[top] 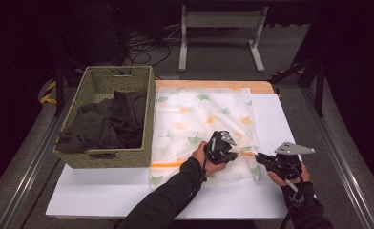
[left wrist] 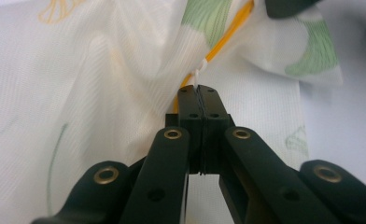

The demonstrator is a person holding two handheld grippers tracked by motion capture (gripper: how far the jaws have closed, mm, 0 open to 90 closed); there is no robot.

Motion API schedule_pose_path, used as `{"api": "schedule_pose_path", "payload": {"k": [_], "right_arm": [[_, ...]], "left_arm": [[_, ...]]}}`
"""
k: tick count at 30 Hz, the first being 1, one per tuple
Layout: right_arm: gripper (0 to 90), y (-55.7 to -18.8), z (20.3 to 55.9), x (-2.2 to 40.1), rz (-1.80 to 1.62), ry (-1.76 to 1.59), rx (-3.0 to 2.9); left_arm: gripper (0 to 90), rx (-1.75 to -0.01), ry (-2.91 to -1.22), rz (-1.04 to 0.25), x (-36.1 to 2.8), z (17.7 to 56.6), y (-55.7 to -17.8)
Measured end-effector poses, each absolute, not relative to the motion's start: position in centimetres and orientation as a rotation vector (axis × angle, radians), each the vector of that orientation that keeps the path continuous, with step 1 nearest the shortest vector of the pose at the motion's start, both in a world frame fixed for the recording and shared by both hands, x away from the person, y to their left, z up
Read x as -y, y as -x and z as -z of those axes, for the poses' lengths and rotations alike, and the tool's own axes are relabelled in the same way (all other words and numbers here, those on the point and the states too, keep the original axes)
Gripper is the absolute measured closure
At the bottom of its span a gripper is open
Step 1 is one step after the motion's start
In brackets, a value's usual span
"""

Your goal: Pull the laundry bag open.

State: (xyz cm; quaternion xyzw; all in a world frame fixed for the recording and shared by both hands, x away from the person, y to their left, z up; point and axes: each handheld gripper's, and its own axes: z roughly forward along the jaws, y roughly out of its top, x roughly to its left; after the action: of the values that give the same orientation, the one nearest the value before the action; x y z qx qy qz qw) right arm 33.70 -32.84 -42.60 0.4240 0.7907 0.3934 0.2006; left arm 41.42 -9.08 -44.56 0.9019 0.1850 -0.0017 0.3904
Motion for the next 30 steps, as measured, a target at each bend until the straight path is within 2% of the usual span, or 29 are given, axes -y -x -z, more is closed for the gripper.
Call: {"api": "schedule_pose_path", "payload": {"k": [21, 30], "right_arm": [[84.8, -32.1, 43.7, 34.6, -1.079, -1.266, -2.190], [84.9, -31.9, 43.9, 34.6, -1.064, -1.274, -2.191]], "left_arm": [[90.0, -0.508, -2.370, -0.060, 0.9, 44.8, -38.7], [90.0, -0.563, -2.417, -0.173, -3.7, 44.7, -37.1]]}}
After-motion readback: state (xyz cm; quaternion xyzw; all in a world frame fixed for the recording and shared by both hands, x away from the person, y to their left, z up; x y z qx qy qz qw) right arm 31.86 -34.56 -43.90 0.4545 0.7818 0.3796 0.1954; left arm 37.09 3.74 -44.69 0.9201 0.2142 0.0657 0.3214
